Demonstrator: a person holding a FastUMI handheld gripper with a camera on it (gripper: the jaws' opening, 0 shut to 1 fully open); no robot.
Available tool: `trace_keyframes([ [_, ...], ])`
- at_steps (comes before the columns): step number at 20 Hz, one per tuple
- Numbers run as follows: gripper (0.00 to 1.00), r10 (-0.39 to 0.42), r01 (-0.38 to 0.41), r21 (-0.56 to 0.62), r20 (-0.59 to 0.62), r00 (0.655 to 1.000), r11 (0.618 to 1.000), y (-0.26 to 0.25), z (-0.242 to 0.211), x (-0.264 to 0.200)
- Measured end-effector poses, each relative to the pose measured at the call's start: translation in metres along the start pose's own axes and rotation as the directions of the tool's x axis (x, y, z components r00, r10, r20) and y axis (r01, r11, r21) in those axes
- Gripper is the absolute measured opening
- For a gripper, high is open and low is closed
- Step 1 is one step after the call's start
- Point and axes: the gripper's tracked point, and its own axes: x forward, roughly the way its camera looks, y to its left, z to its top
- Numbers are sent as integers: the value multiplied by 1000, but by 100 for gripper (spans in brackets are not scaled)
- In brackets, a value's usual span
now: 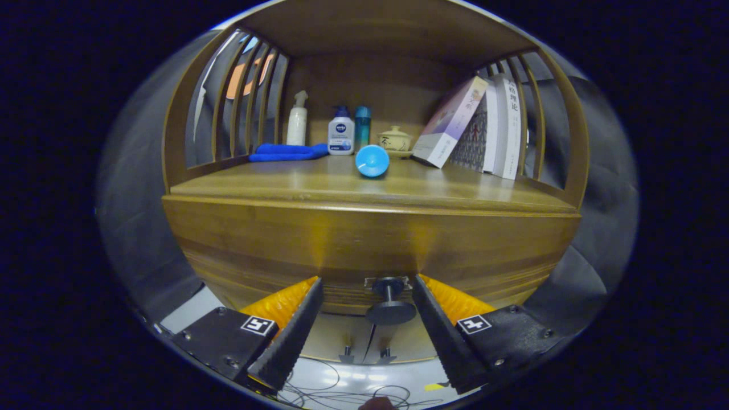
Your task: Pull open the drawer, take out the items inside it, and place them on the countertop above the cabinet.
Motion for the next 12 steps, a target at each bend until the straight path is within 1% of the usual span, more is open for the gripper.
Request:
trace_keyframes([
  [3,100,-2,1,6,32,999,1000,-10,14,-35],
  [6,100,-1,1,-3,101,995,1000,-21,38,-78],
  [10,100,19,-16,-14,199,980,1000,-22,75,-149],
  [12,100,44,-38,-28,247,968,999,-16,91,-187],
])
